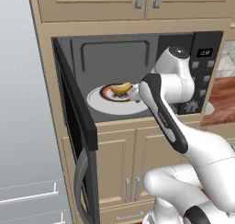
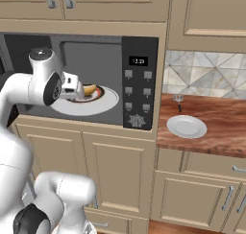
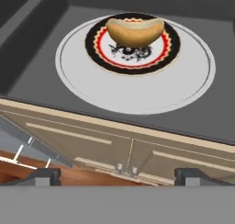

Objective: Pick the hotdog bun from the microwave and place it on plate located on the counter.

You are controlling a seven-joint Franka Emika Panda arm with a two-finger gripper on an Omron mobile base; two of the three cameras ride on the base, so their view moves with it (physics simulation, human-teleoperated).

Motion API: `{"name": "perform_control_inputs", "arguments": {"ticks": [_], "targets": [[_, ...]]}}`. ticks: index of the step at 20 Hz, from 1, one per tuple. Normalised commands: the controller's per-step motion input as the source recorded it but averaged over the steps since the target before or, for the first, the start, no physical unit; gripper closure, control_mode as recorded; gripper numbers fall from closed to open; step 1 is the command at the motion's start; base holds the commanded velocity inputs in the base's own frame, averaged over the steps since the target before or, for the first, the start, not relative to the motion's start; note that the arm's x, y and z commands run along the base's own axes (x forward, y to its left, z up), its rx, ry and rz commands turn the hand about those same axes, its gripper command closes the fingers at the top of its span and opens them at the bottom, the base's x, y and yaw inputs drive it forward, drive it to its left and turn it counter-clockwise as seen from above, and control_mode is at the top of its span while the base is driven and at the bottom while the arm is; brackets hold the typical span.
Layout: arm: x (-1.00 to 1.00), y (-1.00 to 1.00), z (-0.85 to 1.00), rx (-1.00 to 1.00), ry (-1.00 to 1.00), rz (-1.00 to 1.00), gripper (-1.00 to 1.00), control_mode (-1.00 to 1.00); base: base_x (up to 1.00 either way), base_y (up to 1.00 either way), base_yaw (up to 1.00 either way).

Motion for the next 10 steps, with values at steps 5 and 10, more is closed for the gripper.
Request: {"name": "perform_control_inputs", "arguments": {"ticks": [5,10], "targets": [[0.46,0.42,0.2,0.09,-0.19,0.2,-1.0,-1.0,0.0,0.0,0.0],[0.93,0.38,-0.04,0.0,-0.04,0.11,-1.0,-1.0,0.0,0.0,0.0]]}}
